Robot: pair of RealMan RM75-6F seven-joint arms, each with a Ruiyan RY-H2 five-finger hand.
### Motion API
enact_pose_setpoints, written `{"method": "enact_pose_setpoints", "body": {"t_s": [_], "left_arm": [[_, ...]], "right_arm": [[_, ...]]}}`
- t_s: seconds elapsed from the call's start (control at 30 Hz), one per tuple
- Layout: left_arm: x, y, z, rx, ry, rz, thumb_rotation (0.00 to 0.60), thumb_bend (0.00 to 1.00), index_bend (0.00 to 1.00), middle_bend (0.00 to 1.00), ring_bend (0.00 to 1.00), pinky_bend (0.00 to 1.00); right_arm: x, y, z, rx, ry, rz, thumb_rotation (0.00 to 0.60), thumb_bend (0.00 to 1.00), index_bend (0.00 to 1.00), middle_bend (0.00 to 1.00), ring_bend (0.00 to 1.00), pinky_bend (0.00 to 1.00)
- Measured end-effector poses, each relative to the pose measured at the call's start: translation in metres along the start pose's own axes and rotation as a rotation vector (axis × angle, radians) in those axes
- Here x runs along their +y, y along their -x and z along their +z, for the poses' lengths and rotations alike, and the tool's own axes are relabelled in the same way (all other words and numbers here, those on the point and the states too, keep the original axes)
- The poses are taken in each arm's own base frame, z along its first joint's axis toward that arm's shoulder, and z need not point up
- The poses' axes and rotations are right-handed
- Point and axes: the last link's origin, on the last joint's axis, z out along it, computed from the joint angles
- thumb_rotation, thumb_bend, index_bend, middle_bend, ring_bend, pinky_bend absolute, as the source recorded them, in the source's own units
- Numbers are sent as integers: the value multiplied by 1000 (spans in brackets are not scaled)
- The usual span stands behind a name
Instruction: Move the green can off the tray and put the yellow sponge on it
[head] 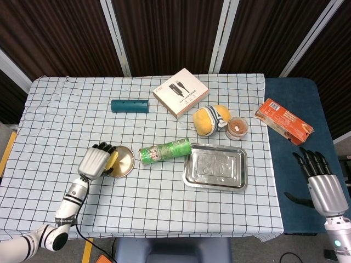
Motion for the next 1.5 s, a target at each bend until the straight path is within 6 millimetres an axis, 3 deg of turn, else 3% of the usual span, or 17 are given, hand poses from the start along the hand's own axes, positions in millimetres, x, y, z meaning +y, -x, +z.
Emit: {"method": "enact_pose_setpoints", "body": {"t_s": [0.3, 0.77, 1.03, 1.23, 1.5], "left_arm": [[37, -20, -31, 23, 65, -104, 600, 354, 298, 419, 498, 796], [103, 6, -24, -111, 30, -190, 600, 354, 285, 404, 498, 795], [120, 7, -21, -137, -8, -211, 600, 355, 273, 393, 497, 796], [133, 0, -20, -99, -80, -240, 600, 350, 120, 244, 368, 793], [144, -7, -32, -63, -143, -273, 600, 351, 161, 330, 429, 819]], "right_arm": [[-1, 0, -1, 2, 1, 3, 600, 74, 0, 0, 0, 0], [0, -9, -5, 37, -10, 46, 600, 73, 0, 0, 0, 0], [1, -11, -5, 45, -11, 56, 600, 72, 0, 0, 0, 0], [1, -14, -6, 53, -14, 75, 600, 72, 0, 0, 0, 0], [2, -20, -8, 68, -25, 113, 600, 70, 0, 0, 0, 0]]}}
